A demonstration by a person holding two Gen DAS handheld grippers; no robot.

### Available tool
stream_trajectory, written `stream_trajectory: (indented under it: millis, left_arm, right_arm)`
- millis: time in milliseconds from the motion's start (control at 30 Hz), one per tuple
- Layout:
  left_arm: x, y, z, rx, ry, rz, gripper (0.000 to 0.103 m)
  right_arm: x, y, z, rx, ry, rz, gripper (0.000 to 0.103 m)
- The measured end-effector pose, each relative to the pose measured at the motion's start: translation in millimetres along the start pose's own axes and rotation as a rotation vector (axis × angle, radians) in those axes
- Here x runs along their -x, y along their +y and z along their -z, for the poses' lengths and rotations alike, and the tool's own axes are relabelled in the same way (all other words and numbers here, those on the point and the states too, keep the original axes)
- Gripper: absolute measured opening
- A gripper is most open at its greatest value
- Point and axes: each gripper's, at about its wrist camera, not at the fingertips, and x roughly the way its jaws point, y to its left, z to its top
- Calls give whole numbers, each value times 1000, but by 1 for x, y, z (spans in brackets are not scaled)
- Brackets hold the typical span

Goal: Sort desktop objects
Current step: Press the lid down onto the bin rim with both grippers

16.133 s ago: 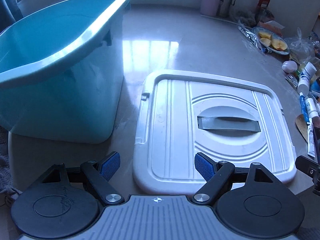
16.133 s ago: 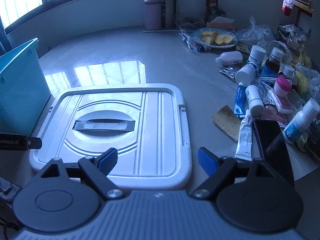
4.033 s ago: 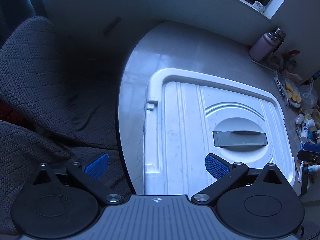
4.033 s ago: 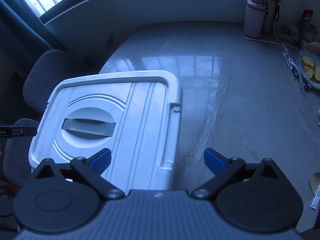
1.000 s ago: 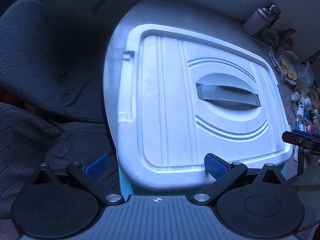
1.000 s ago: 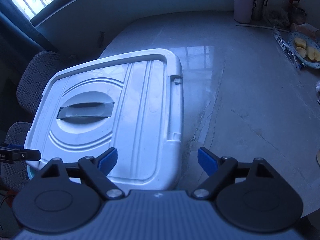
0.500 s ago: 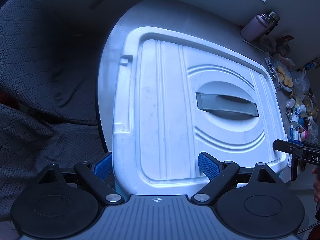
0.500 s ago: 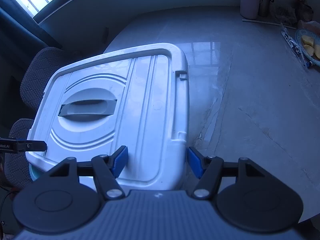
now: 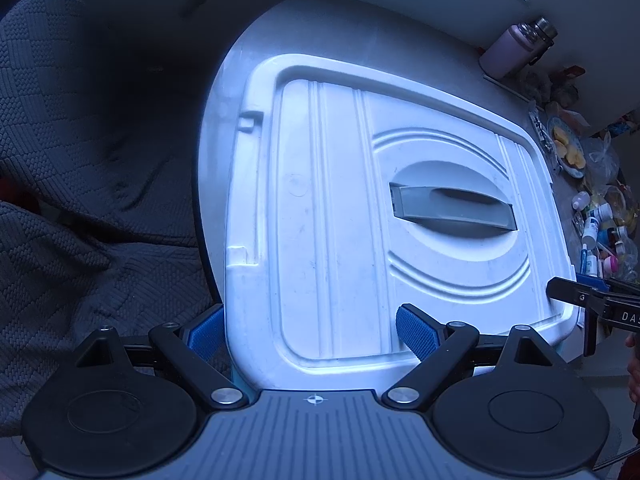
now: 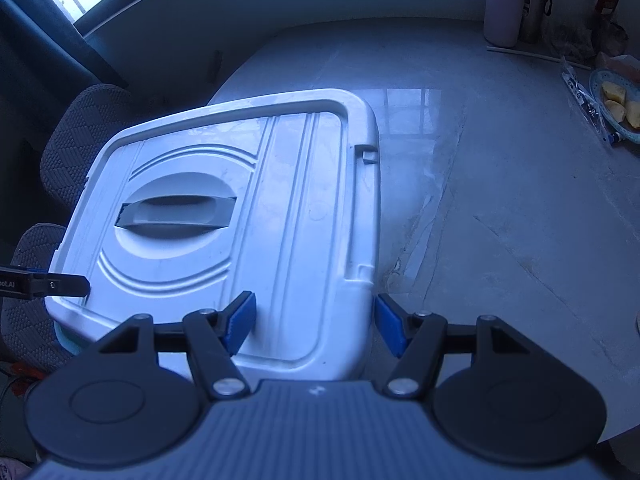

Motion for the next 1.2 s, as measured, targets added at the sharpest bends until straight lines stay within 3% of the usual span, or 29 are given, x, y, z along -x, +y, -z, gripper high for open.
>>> stream_trajectory:
  millis: [1200]
  left_arm:
    - [10,1,27,-37,-13,-1,90]
  right_arm:
    - [-2,13,9,49,-31,88,60]
